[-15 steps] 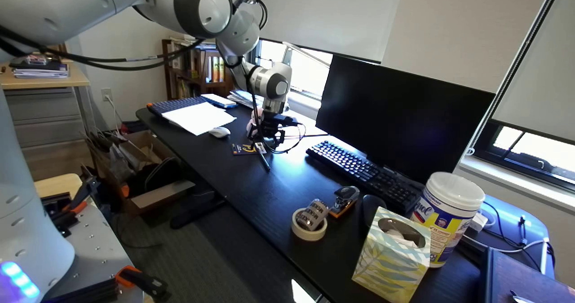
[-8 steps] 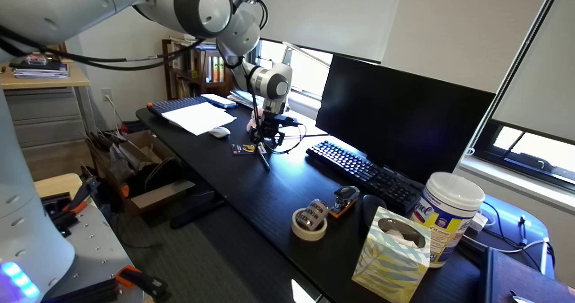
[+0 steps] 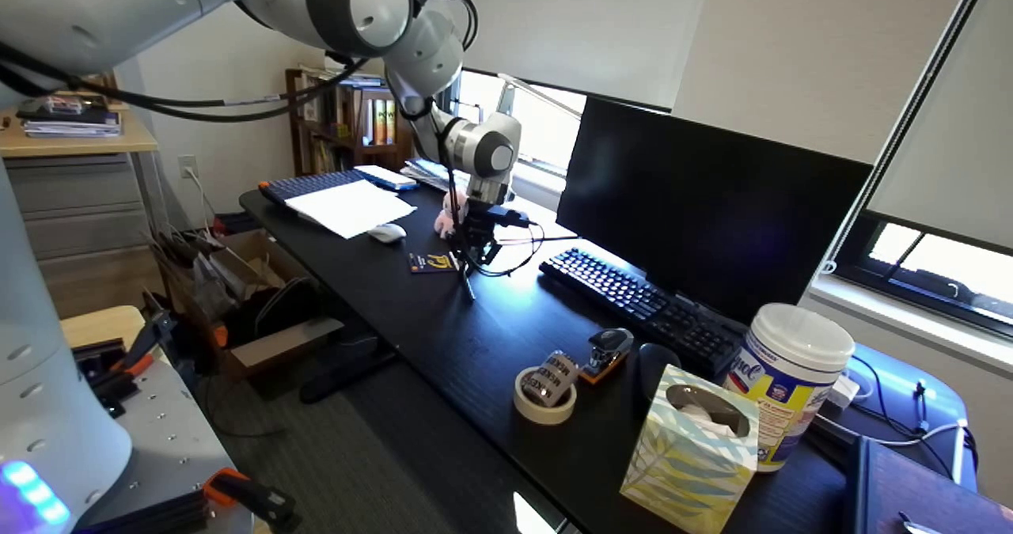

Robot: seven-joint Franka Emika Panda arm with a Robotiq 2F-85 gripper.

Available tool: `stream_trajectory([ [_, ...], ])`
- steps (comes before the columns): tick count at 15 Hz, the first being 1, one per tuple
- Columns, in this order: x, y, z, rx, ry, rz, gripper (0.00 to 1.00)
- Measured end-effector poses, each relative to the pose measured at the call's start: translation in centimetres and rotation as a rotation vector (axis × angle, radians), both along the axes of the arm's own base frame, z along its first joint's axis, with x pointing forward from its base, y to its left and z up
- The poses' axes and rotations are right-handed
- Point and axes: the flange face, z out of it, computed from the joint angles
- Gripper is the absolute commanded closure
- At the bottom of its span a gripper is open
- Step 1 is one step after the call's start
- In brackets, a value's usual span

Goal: Place the pen between the masking tape and the tissue box

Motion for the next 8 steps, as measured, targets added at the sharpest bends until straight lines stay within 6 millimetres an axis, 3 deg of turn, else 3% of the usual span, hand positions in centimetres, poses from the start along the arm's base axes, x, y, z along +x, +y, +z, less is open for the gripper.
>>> stream_trajectory([
  [1, -0.2, -0.4, 0.0, -0.002, 0.006, -0.007, 0.96],
  [8, -1.0, -1.4, -0.1, -0.008, 0.021, -0.036, 0.96],
])
